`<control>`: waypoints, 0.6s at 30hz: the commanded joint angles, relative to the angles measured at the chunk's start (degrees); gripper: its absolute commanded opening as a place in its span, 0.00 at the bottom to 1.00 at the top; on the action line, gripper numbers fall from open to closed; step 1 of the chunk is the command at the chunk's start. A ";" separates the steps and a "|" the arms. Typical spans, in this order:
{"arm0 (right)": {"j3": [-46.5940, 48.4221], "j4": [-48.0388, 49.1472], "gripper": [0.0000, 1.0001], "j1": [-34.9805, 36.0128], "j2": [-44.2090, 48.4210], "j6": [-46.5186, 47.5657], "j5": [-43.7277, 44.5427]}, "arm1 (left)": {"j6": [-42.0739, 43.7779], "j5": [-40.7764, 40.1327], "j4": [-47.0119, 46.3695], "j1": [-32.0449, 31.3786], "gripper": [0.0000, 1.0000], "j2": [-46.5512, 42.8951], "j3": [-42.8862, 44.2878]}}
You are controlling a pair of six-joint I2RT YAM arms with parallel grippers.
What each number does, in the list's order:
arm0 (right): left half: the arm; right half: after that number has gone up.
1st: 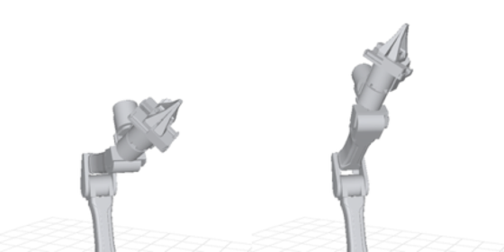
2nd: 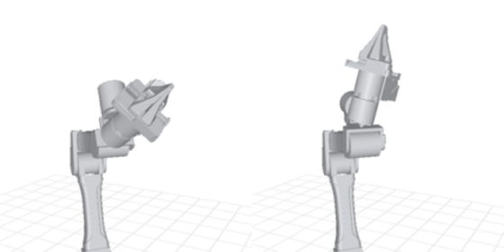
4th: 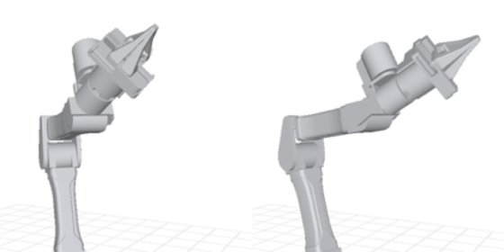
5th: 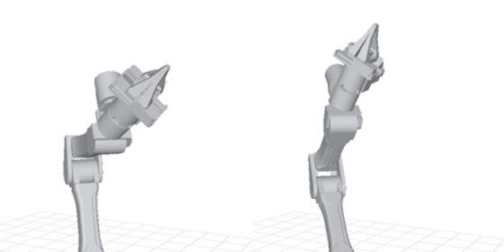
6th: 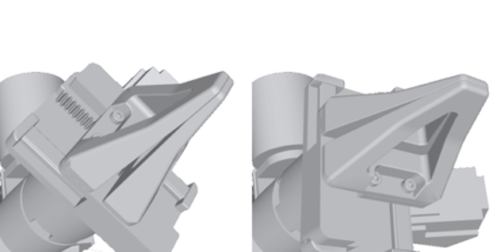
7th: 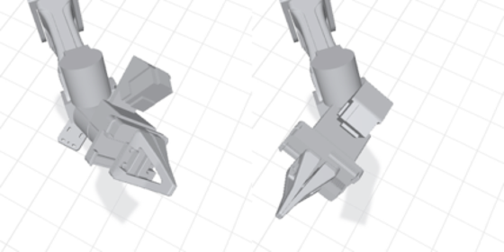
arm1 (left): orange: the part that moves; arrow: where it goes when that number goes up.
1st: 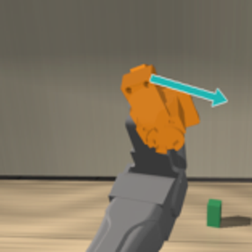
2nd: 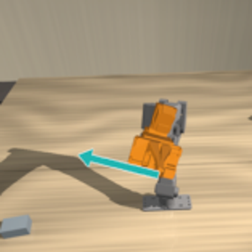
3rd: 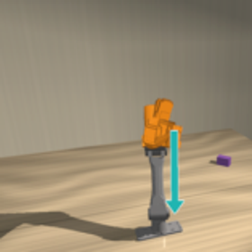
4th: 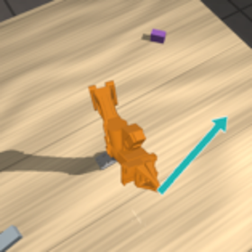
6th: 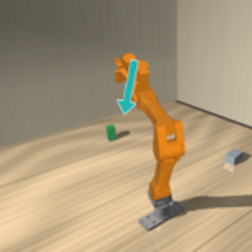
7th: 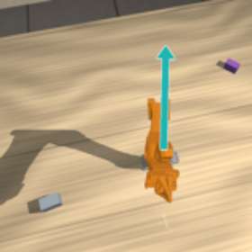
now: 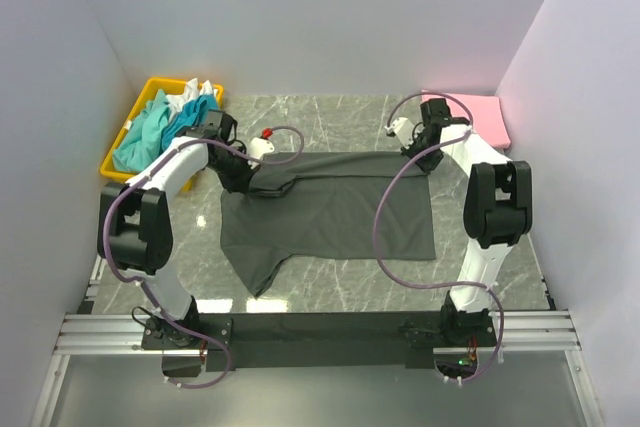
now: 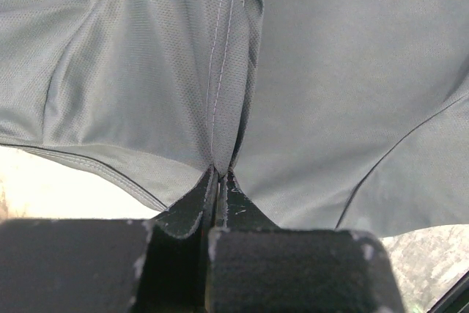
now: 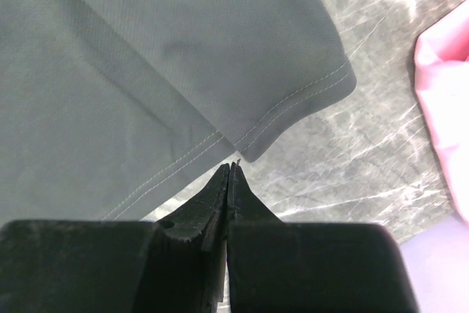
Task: Fold and stack the t-shirts
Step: Fold the tshirt
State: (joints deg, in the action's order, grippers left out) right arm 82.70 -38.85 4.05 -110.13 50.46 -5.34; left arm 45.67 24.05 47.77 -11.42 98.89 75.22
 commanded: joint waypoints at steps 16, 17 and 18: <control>4.23 -4.04 0.07 -2.39 3.52 -0.27 -3.80 | 0.74 2.14 0.22 1.84 0.01 -0.19 1.77; 4.05 -3.69 0.14 -2.21 3.25 -0.27 -3.54 | 0.74 2.05 0.22 1.84 0.01 -0.02 1.95; 3.53 -2.99 0.24 -1.69 2.99 -0.10 -3.36 | 0.74 2.14 0.13 1.84 0.01 0.16 2.03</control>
State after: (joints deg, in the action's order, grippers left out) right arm 85.12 -42.52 2.00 -108.79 50.24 -8.32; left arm 45.65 24.29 47.72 -9.82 98.91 75.24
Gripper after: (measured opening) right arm 0.197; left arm 0.015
